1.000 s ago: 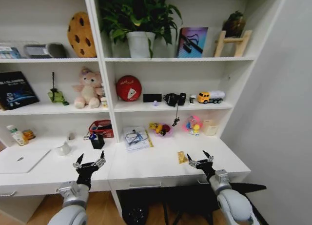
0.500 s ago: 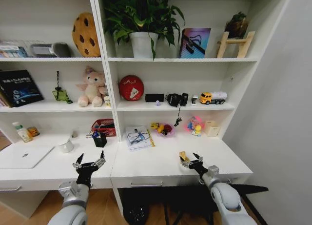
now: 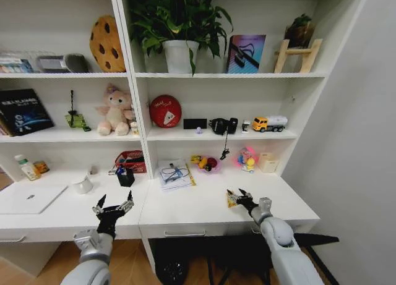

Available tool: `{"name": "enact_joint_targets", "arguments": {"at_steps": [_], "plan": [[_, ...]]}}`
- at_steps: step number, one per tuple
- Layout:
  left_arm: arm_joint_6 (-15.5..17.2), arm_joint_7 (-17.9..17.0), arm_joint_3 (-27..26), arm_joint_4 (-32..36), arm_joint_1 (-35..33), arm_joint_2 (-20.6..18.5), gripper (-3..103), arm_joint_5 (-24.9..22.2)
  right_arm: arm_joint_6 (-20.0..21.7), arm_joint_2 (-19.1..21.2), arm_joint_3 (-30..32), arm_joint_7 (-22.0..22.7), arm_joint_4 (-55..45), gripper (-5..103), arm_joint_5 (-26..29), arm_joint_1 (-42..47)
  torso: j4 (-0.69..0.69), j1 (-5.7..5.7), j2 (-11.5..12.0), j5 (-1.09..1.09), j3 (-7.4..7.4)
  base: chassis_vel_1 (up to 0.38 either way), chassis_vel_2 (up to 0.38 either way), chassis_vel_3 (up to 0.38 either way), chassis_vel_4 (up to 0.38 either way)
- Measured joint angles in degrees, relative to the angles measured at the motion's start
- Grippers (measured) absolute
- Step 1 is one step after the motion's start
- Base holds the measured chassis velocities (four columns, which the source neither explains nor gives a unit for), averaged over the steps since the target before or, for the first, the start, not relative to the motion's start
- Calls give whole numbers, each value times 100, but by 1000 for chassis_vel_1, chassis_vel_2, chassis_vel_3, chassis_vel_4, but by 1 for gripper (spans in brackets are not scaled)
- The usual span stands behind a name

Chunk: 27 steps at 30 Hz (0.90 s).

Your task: Organize the objects on the table.

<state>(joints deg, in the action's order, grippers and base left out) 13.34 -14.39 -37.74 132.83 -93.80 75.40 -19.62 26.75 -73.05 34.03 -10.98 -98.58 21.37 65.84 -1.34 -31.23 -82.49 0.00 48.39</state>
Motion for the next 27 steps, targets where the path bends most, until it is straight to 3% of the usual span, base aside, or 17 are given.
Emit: {"name": "enact_joint_targets", "arguments": {"at_steps": [7, 10, 12, 15, 17, 22, 27], "plan": [[0, 0, 0, 0, 0, 0, 100, 0, 322, 108, 0, 45, 42, 41, 145, -59, 0, 0, 0, 0, 0, 0, 0, 0, 0], [0, 0, 0, 0, 0, 0, 100, 0, 424, 169, -16, 15, 56, 24, 183, -62, 0, 0, 0, 0, 0, 0, 0, 0, 0], [0, 0, 0, 0, 0, 0, 100, 0, 449, 185, -22, 5, 63, 24, 187, -71, 0, 0, 0, 0, 0, 0, 0, 0, 0], [0, 0, 0, 0, 0, 0, 100, 0, 632, 304, -56, -30, 64, 8, 256, -107, 0, 0, 0, 0, 0, 0, 0, 0, 0], [0, 0, 0, 0, 0, 0, 100, 0, 655, 342, -68, -36, 68, 4, 273, -116, 0, 0, 0, 0, 0, 0, 0, 0, 0], [0, 0, 0, 0, 0, 0, 100, 0, 639, 470, -84, -63, 90, 1, 376, -151, 0, 0, 0, 0, 0, 0, 0, 0, 0], [0, 0, 0, 0, 0, 0, 100, 0, 345, 546, -50, -120, -16, 0, 407, -88, 1, 0, 0, -1, 0, 0, 0, 0, 0]]}}
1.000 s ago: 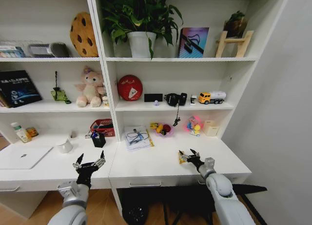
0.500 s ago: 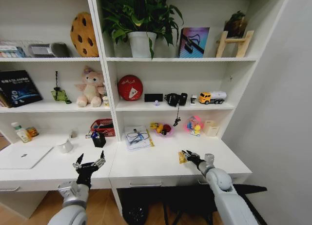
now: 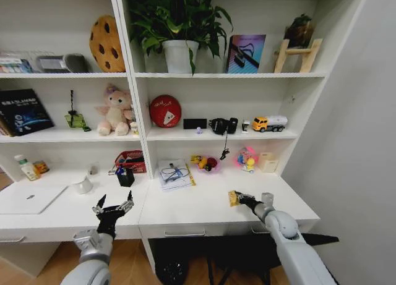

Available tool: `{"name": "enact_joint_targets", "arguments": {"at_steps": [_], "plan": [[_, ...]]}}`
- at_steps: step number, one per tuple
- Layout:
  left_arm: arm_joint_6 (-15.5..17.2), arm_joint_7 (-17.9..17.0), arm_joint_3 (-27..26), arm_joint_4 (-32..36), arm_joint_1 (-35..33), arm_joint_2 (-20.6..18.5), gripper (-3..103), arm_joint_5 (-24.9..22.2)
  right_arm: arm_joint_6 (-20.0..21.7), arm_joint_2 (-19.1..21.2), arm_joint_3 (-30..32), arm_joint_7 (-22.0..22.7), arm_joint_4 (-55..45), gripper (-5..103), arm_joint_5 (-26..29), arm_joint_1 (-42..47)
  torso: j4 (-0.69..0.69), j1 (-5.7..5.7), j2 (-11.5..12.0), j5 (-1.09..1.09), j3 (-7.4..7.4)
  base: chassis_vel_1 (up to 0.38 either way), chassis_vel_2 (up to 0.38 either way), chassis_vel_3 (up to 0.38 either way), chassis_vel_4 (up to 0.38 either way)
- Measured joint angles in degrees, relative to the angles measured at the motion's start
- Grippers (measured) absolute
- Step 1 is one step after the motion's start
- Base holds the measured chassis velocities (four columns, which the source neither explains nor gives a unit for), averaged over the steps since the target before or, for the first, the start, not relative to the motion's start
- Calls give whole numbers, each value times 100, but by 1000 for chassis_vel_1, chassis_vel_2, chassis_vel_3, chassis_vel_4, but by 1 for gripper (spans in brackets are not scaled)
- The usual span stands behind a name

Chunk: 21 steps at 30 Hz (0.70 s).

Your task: Organize the objects on the table.

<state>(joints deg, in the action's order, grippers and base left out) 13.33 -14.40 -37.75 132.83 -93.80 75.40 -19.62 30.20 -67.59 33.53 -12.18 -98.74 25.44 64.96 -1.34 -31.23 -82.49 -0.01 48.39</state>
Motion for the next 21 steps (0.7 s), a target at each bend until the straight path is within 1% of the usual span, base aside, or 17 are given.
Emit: {"name": "enact_joint_targets", "arguments": {"at_steps": [1, 2, 3, 5, 6, 7, 9, 12, 14, 15, 17, 18, 20, 21], "plan": [[0, 0, 0, 0, 0, 0, 100, 0, -240, 52, 69, -63, -258, 0, -5, 114, -1, 0, 0, -1, 0, 0, 0, 0, 0], [0, 0, 0, 0, 0, 0, 100, 0, -240, 52, 69, -63, -258, 0, -5, 114, -1, 0, 0, -1, 0, 0, 0, 0, 0], [0, 0, 0, 0, 0, 0, 100, 0, -326, 84, 103, -94, -379, 0, -14, 154, -1, 0, 0, 1, 0, 0, 0, 0, 0], [0, 0, 0, 0, 0, 0, 100, 0, -614, 216, 159, -167, -717, 0, -74, 229, -2, 0, 0, 1, -1, 0, 0, 0, 0], [0, 0, 0, 0, 0, 0, 100, 0, -614, 216, 159, -167, -717, 0, -74, 229, -2, 0, 0, 1, -1, 0, 0, 0, 0], [0, 0, 0, 0, 0, 0, 100, 0, -764, 309, 162, -213, -859, 0, -164, 209, -1, 0, -1, 1, -1, 0, 0, 0, 0], [0, 0, 0, 0, 0, 0, 100, 0, -880, 449, 106, -281, -961, 0, -219, 79, -2, 1, 0, 2, -1, 0, 0, 0, 0], [0, 0, 0, 0, 0, 0, 100, 0, -938, 523, -5, -307, -952, 0, -234, -110, -2, 0, 0, 2, -1, 0, 0, 0, 0], [0, 0, 1, 0, 0, 0, 100, 0, -1041, 597, -288, -332, -730, 0, -232, -515, -1, 0, 0, 1, 0, 0, 0, 0, 0], [0, 0, 1, 0, 0, 0, 100, 0, -1041, 597, -288, -332, -730, 0, -232, -515, -1, 0, 0, 1, 0, 0, 0, 0, 0], [0, -1, 0, 0, 0, 0, 100, 0, -1163, 632, -655, -347, -240, 0, -171, -997, 0, 0, 0, 1, 0, 0, 0, 0, 0], [0, -1, 0, 0, 0, 0, 100, 0, -1163, 632, -655, -347, -240, 0, -171, -997, 0, 0, 0, 1, 0, 0, 0, 0, 0], [0, -9, -1, 0, 0, 0, 100, 0, -1296, 625, -1084, -370, 507, 0, -86, -1602, -2, 0, 0, 1, 0, 0, 0, 0, 0], [0, -9, -1, 0, 0, 0, 100, 0, -1296, 625, -1084, -370, 507, 0, -86, -1602, -2, 0, 0, 1, 0, 0, 0, 0, 0]]}}
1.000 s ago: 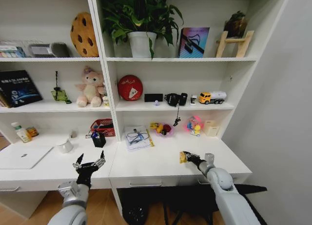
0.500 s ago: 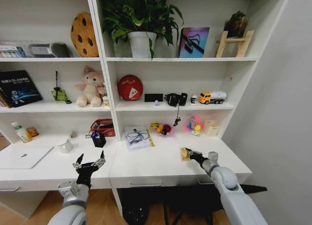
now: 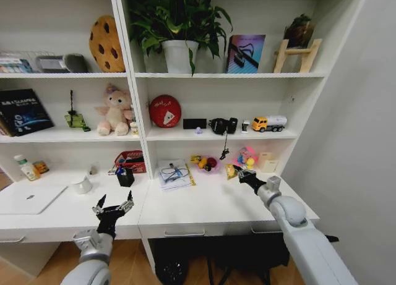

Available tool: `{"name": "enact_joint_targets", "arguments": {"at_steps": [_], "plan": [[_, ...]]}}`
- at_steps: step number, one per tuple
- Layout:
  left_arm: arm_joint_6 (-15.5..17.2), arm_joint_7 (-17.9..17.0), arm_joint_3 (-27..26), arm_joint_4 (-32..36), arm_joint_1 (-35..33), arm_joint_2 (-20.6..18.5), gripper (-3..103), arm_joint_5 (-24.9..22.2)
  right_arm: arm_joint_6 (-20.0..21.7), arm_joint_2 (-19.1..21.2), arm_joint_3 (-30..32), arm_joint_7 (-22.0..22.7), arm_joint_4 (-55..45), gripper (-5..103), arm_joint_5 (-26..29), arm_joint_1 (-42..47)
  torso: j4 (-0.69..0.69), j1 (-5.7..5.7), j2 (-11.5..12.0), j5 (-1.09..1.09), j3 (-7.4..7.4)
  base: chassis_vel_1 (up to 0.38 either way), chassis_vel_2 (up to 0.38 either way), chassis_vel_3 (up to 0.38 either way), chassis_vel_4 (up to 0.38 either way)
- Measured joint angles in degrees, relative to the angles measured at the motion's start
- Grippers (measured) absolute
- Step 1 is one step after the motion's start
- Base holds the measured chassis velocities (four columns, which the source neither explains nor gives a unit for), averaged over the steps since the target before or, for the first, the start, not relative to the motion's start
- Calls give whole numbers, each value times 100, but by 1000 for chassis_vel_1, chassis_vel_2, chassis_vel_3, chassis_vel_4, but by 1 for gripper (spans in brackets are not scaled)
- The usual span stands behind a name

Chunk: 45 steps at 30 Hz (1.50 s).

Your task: Organize the objects on the table.

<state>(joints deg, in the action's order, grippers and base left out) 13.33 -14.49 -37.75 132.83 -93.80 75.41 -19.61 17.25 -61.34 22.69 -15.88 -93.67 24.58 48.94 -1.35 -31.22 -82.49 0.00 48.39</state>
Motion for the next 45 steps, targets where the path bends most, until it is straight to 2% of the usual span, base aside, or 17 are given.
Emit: {"name": "enact_joint_targets", "arguments": {"at_steps": [1, 4, 5, 7, 10, 22, 29, 33, 34, 35, 36, 37, 39, 42, 44, 45], "plan": [[0, 6, 1, 0, 0, -1, 100, 0, -66, -108, -285, 1, 606, 0, 24, -518, 0, 0, 1, 1, 0, 0, 0, 0, 0], [0, 11, 2, 0, 1, 0, 100, 0, -137, -509, -750, 59, 1609, 0, 63, -1366, 4, -1, 0, 2, 0, 0, 0, 0, 0], [0, 11, 2, 0, 1, 0, 100, 0, -137, -509, -750, 59, 1609, 0, 63, -1366, 4, -1, 0, 2, 0, 0, 0, 0, 0], [0, 5, 1, 0, 0, 0, 100, 0, -150, -768, -987, 79, 2302, 0, 80, -1803, 4, -1, 1, 0, 1, 0, 0, 0, 0], [0, 4, 1, -1, 1, 0, 100, 0, -141, -974, -1137, 79, 2813, 0, 82, -2139, 1, -1, 0, 2, 0, 0, 0, 0, 0], [0, 6, 1, 0, 0, 0, 100, 0, -119, -1378, -1246, 309, 3680, 0, -59, -2738, 1, 0, 1, 1, 0, 0, 0, 0, 0], [0, 9, 1, 0, 1, 0, 100, 0, -113, -1556, -1238, 755, 4059, 0, -74, -3127, 1, 0, 0, 1, -1, 0, 0, 0, 0], [0, 9, 1, -1, 0, 0, 100, 0, -76, -1658, -1128, 780, 4380, 0, -323, -3371, 1, 0, 0, 1, -1, 0, 0, 0, 0], [0, 9, 2, -1, 0, 0, 100, 0, -48, -1710, -1054, 743, 4539, -3, -499, -3463, 0, 0, 0, 0, 0, 0, 0, 0, 0], [0, 10, 1, 0, 0, 0, 100, 0, -120, -1802, -936, 717, 4862, 8, -831, -3609, 1, 0, 0, 0, -1, 0, 0, 0, 0], [1, 10, 1, 0, 0, -1, 100, 0, -142, -1816, -919, 704, 4921, 19, -902, -3623, 1, 0, 0, 0, 0, 0, 0, 0, 0], [1, 10, 1, 0, 0, -1, 100, 0, -142, -1816, -919, 704, 4921, 19, -902, -3623, 1, 0, 0, 0, 0, 0, 0, 0, 0], [0, 10, 1, 0, 0, 0, 100, 0, -142, -1807, -920, 683, 4836, 30, -909, -3545, 1, 0, 0, 1, -1, 0, 0, 0, 0], [0, 10, 1, 0, 0, 0, 100, 0, -97, -1786, -933, 669, 4690, 35, -893, -3444, 1, 0, 0, -1, 0, 0, 0, 0, 0], [0, 10, 1, 0, 1, 0, 100, 0, -15, -1714, -1006, 663, 4322, 46, -750, -3186, 1, 0, 0, 2, -1, 0, 0, 0, 0], [0, 10, 1, 0, 1, 0, 100, 0, -15, -1714, -1006, 663, 4322, 46, -750, -3186, 1, 0, 0, 2, -1, 0, 0, 0, 0]]}}
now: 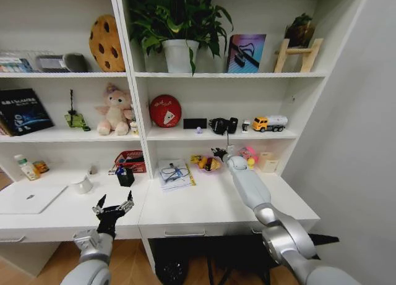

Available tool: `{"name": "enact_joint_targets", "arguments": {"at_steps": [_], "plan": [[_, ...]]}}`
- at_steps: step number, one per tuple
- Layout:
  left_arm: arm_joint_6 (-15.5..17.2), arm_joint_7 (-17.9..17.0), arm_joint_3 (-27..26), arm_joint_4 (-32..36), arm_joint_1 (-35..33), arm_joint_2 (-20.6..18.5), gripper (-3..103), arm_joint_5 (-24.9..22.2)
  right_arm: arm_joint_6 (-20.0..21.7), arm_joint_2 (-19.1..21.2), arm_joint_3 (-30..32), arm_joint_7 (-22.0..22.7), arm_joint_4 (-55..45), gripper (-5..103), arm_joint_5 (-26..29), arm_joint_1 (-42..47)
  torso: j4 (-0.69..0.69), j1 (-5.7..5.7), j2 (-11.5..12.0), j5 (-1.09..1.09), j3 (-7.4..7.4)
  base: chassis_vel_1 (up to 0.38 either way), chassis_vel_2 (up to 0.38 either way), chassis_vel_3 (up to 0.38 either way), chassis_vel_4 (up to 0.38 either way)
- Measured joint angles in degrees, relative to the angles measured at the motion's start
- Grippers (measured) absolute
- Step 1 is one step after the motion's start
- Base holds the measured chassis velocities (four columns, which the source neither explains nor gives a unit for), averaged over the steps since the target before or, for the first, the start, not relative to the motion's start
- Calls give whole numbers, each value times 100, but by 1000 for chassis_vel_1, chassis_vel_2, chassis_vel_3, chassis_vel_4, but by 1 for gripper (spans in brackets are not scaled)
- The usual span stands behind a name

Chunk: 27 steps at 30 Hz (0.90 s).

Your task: Organize the objects on the table.

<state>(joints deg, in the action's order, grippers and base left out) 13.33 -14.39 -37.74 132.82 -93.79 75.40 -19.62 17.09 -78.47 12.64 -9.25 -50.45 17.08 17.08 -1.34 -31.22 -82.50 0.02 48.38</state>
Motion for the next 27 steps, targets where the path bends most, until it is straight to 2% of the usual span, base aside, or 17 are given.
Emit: {"name": "enact_joint_targets", "arguments": {"at_steps": [2, 3, 5, 6, 8, 10, 11, 12, 13, 14, 16, 17, 19, 20, 22, 25, 27], "plan": [[0, 0, 0, 0, 0, 0, 100, 0, 33, 117, -112, -1, -419, 57, 160, 416, 1, 0, 1, -2, 0, 0, 0, 0, 0], [0, 0, 0, 0, 0, 0, 100, 0, 33, 117, -112, -1, -419, 57, 160, 416, 1, 0, 1, -2, 0, 0, 0, 0, 0], [1, -1, -1, 0, 0, 0, 100, 0, 47, 287, -183, 45, -1000, 68, 268, 985, -1, 0, 0, -3, 1, 0, 0, 0, 0], [1, -1, -1, 0, 0, 0, 100, 0, 47, 287, -183, 45, -1000, 68, 268, 985, -1, 0, 0, -3, 1, 0, 0, 0, 0], [1, 0, -1, 0, 0, 0, 100, 0, 72, 447, -146, 310, -1884, 84, 328, 1542, 0, 0, 0, -1, 0, 0, 0, 0, 0], [0, 1, 1, 0, 0, 0, 100, 0, 145, 490, -107, 456, -2181, 84, 397, 1716, 0, 0, 0, -1, 0, 0, 0, 0, 0], [1, 1, 0, 0, 0, 0, 100, 0, 363, 597, -1, 781, -2846, 89, 578, 2105, 1, 1, 0, -3, 0, 0, 0, 0, 0], [1, 1, 0, 0, 0, 0, 100, 0, 363, 597, -1, 781, -2846, 89, 578, 2105, 1, 1, 0, -3, 0, 0, 0, 0, 0], [1, 0, -1, 0, 0, 0, 100, 0, 476, 715, 157, 999, -3514, 98, 721, 2564, 2, 1, 0, -1, 0, 0, 0, 0, 0], [1, -1, -1, 0, 0, 0, 100, 0, 552, 848, 322, 1148, -4083, 99, 791, 2996, 1, 1, 0, -1, -1, 0, 0, 0, 0], [1, 0, 0, 0, 0, 0, 100, 0, 573, 884, 363, 1186, -4217, 99, 802, 3108, 0, 1, 0, -2, -1, 0, 0, 0, 0], [1, 6, 1, 0, 0, 0, 100, 0, 631, 1090, 562, 1322, -4938, 100, 830, 3678, -4, 1, 0, -6, 0, 0, 0, 0, 0], [1, 1, 0, 0, 0, 0, 100, 0, 633, 1402, 916, 1462, -5893, 100, 666, 4475, -3, 2, -1, 1, -1, 0, 0, 0, 0], [1, 1, 0, 0, 0, 0, 100, 0, 633, 1402, 916, 1462, -5893, 100, 666, 4475, -3, 2, -1, 1, -1, 0, 0, 0, 0], [1, 6, 1, 1, 0, 0, 100, 0, 661, 1492, 1245, 1706, -6811, 100, 468, 5330, -1, 2, -1, -4, -1, 0, 0, 0, 0], [1, 1, 0, 0, 0, 0, 100, 0, 731, 1401, 1506, 1891, -7632, 100, 188, 6092, -2, 2, -1, -3, -1, 0, 0, 0, 0], [2, 2, 0, 1, 0, 0, 100, 0, 732, 1369, 1529, 1943, -7813, 100, 83, 6258, -1, 2, -1, -1, 0, 0, 0, 0, 0]]}}
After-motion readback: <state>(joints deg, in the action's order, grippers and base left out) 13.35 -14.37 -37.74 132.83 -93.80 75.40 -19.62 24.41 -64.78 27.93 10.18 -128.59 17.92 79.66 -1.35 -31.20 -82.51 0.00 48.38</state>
